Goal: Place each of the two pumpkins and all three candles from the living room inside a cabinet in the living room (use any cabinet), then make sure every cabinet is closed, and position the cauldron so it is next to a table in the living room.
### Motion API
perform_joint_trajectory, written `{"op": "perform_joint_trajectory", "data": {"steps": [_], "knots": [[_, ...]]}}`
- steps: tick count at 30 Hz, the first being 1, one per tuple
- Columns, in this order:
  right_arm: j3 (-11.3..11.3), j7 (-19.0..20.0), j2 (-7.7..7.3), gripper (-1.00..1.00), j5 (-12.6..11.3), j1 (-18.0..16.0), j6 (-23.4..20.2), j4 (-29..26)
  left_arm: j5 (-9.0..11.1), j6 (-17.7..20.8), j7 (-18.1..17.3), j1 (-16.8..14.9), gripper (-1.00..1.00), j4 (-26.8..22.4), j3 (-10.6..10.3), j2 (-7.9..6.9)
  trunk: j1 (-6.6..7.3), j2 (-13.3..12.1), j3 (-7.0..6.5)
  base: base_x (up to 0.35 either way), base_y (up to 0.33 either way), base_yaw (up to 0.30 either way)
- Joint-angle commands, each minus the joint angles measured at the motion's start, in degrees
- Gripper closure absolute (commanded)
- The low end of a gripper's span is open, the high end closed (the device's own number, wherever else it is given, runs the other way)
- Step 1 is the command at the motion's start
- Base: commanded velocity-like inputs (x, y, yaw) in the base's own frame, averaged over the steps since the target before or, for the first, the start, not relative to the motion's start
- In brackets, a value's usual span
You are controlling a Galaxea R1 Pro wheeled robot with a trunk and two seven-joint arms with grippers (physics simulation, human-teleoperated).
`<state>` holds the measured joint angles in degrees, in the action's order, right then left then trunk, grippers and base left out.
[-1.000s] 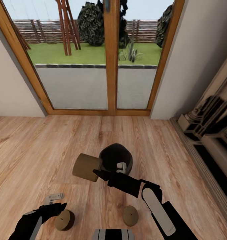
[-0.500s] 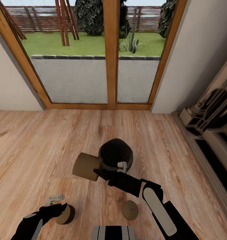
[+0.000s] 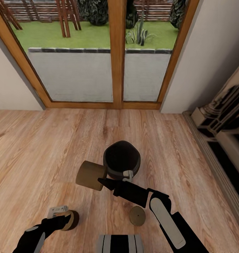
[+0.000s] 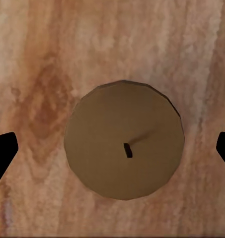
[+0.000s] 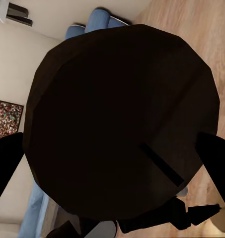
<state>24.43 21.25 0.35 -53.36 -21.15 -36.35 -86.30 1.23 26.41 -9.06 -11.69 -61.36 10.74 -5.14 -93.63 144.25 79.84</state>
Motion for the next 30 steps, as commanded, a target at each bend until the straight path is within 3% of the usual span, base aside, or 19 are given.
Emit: {"op": "perform_joint_trajectory", "data": {"steps": [1, 13, 30], "knots": [[0.0, 0.0, 0.02, 1.00, -0.2, 0.0, 0.0, 0.0, 0.0, -0.1, 0.0, 0.0, -1.00, 0.0, 0.0, 0.02, -0.02, 0.0, 0.23, 0.000, 0.000, 0.000], [0.1, -0.1, 0.09, 1.00, -0.2, 0.0, 0.0, 0.0, -0.1, -3.1, 0.0, 0.0, -1.00, 2.4, -0.2, 0.31, -0.33, 0.2, 2.89, 0.000, 0.000, 0.000], [0.1, -0.1, 0.09, 1.00, -0.2, 0.0, 0.0, 0.0, -0.1, -3.3, 0.1, 0.0, -1.00, 2.6, -1.2, 0.32, -0.33, 0.2, 2.89, 0.019, -0.022, 0.000]]}}
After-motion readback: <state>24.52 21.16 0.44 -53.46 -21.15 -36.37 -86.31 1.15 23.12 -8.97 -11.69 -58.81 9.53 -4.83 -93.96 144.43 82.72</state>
